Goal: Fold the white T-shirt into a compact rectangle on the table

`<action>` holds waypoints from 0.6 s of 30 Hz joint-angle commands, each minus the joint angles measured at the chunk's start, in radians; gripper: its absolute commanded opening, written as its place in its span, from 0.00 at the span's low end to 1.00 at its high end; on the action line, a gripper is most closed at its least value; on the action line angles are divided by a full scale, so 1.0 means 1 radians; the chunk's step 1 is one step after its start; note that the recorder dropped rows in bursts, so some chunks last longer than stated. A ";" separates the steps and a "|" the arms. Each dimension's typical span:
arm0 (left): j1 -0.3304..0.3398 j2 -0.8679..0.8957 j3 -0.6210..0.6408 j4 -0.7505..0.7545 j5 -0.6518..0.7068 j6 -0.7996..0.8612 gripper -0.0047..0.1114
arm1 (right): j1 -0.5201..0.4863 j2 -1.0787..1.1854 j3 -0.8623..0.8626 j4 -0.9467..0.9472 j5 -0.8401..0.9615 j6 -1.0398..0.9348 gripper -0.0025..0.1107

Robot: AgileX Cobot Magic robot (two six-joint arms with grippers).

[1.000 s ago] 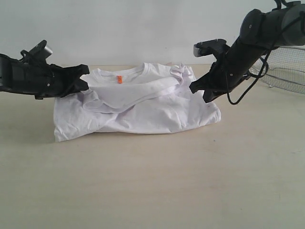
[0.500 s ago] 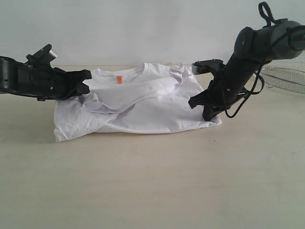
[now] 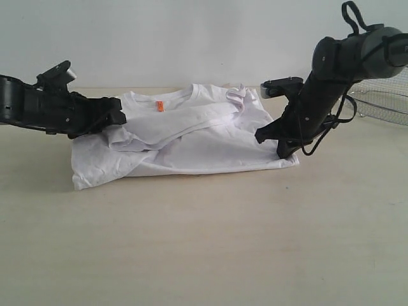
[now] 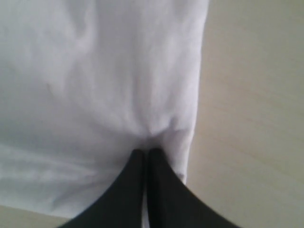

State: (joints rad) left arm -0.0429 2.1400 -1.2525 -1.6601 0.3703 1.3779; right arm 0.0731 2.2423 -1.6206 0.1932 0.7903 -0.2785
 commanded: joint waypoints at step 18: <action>0.058 -0.200 -0.043 0.705 -0.042 -0.572 0.08 | -0.003 0.002 0.004 -0.013 0.006 -0.045 0.02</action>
State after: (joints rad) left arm 0.0109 1.9193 -1.2742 -0.9644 0.3727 0.8045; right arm 0.0731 2.2423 -1.6206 0.1968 0.7903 -0.3129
